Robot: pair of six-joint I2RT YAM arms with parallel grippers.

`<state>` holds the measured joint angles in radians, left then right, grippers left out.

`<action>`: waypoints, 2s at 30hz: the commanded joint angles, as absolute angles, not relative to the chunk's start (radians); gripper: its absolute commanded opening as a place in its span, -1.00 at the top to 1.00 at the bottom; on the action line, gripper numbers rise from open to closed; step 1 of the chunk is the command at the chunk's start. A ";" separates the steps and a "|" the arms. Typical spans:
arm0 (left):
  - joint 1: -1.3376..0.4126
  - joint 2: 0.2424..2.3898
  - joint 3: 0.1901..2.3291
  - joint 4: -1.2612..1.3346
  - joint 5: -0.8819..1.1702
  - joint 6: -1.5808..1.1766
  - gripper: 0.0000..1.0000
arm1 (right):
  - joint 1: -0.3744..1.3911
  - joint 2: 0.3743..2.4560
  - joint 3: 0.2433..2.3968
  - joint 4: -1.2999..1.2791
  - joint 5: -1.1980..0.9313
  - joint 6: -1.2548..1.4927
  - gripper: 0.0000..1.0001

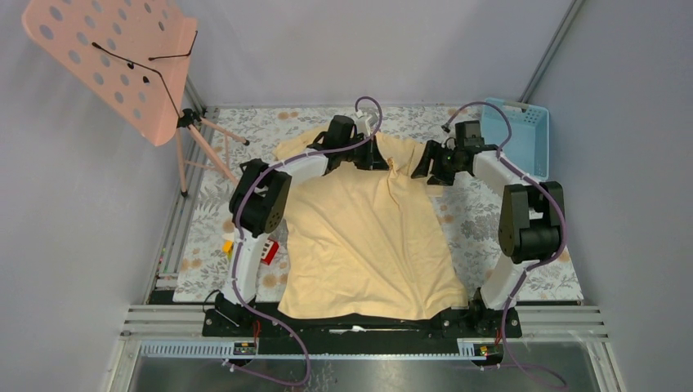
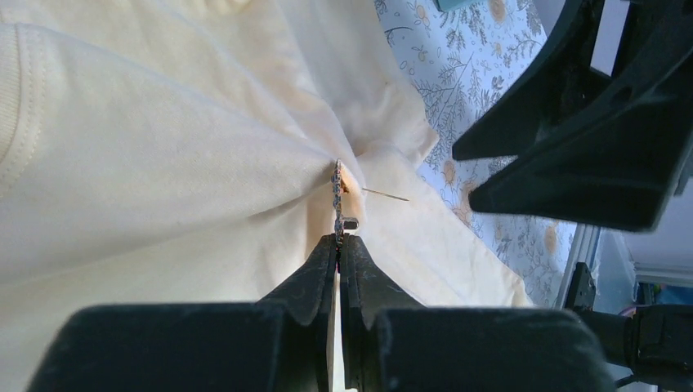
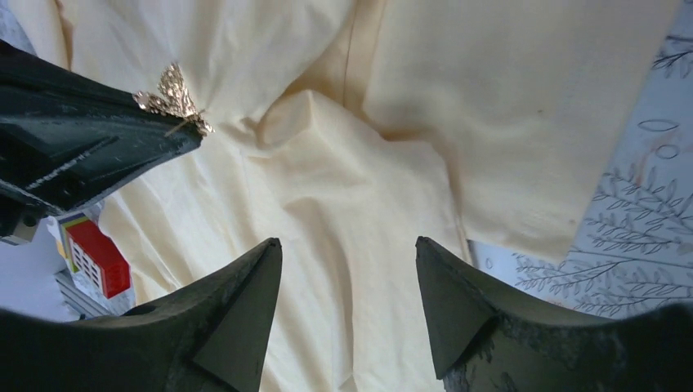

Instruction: Pin the brooch onto the clothing

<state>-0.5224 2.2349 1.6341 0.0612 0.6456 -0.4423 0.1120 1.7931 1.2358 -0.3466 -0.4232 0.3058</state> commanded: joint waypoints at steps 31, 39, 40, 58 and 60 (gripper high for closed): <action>-0.504 2.396 1.868 -0.066 0.943 -0.372 1.00 | 0.087 2.041 1.405 -0.190 -0.739 0.284 -0.32; -0.503 2.396 1.864 -0.029 0.961 -0.413 1.00 | 0.097 2.052 1.418 -0.215 -0.735 0.280 -0.19; -0.503 2.395 1.863 -0.022 0.964 -0.419 1.00 | 0.098 2.052 1.418 -0.217 -0.735 0.281 -0.19; -0.503 2.391 1.841 0.066 0.997 -0.491 1.00 | 0.119 2.053 1.377 -0.147 -0.781 0.332 -0.04; -0.503 2.391 1.835 0.088 1.004 -0.505 1.00 | 0.121 2.047 1.355 -0.114 -0.780 0.352 -0.03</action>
<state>-0.5041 2.3939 1.8202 -0.0349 0.9394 -0.4728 0.0998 2.0472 1.3838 -0.1730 -0.7395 0.3141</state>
